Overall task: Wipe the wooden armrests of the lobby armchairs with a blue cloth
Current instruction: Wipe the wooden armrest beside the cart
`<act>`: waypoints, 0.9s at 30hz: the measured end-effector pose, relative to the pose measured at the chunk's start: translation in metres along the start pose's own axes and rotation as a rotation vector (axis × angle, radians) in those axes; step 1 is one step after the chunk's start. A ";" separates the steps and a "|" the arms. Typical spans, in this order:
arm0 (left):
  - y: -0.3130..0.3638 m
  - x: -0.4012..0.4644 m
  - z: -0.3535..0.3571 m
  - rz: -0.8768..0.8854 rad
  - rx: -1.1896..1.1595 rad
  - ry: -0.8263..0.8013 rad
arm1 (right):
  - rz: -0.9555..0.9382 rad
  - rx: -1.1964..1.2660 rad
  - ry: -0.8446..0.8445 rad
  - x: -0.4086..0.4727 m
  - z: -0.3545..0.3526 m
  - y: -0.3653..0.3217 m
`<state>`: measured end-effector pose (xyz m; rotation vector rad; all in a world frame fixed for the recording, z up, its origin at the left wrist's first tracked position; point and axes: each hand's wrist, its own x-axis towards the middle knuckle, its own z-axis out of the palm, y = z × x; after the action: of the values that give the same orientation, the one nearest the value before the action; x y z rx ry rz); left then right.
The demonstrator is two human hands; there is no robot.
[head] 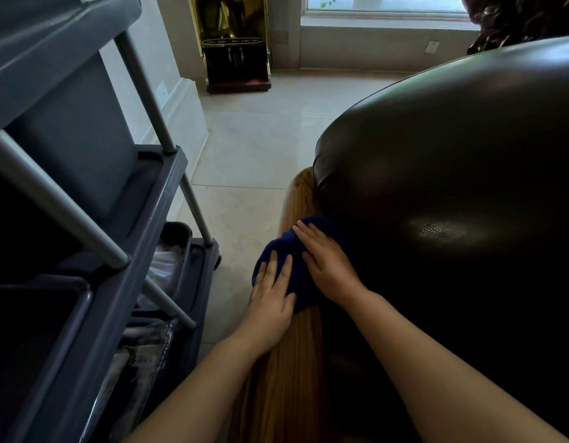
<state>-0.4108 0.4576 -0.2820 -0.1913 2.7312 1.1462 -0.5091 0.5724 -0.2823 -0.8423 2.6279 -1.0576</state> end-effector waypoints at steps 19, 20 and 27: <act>-0.004 -0.085 -0.016 -0.051 -0.003 0.180 | 0.145 -0.101 0.147 -0.132 0.021 -0.051; -0.004 -0.093 -0.014 -0.061 0.003 0.181 | 0.155 -0.118 0.152 -0.138 0.021 -0.054; -0.007 -0.132 -0.008 -0.165 0.028 0.228 | 0.256 -0.122 0.098 -0.168 0.017 -0.070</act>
<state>-0.2816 0.4538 -0.2540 -0.5644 2.8569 1.1017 -0.3346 0.6173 -0.2530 -0.4677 2.8103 -0.9009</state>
